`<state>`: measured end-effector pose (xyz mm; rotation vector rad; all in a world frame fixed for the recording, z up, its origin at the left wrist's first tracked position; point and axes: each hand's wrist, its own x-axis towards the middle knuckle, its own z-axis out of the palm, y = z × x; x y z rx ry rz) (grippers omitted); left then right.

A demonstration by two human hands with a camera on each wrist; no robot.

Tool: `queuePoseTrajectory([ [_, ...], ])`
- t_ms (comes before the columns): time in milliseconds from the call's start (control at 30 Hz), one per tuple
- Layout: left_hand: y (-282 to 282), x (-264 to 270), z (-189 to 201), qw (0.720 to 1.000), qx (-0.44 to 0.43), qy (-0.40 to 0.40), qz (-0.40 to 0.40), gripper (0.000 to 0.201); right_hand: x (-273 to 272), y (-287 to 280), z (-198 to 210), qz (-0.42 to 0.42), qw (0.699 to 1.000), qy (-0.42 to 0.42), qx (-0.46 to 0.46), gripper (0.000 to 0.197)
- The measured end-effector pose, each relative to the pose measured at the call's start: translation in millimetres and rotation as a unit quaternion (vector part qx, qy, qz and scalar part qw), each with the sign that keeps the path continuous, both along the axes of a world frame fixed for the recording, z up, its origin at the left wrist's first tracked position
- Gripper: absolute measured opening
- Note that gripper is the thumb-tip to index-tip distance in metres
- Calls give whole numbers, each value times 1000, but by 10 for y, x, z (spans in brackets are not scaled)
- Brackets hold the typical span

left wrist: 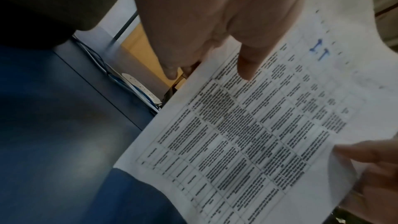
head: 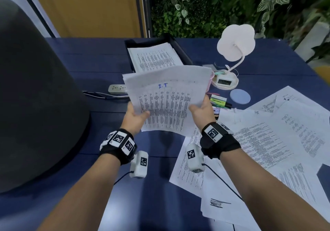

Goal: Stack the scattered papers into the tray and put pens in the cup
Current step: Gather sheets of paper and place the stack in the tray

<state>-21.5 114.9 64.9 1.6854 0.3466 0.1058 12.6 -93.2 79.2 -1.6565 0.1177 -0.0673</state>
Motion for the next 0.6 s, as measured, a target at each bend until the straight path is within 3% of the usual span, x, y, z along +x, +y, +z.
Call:
queuePoseTrajectory([
  [400,-10,142,3,998,-43,-35,4,29,87,9,-179,-5,1000,10,-16,40],
  [600,75,202,-84,999,-33,-15,-12,27,188,-22,-423,36,987,111,-107,43],
])
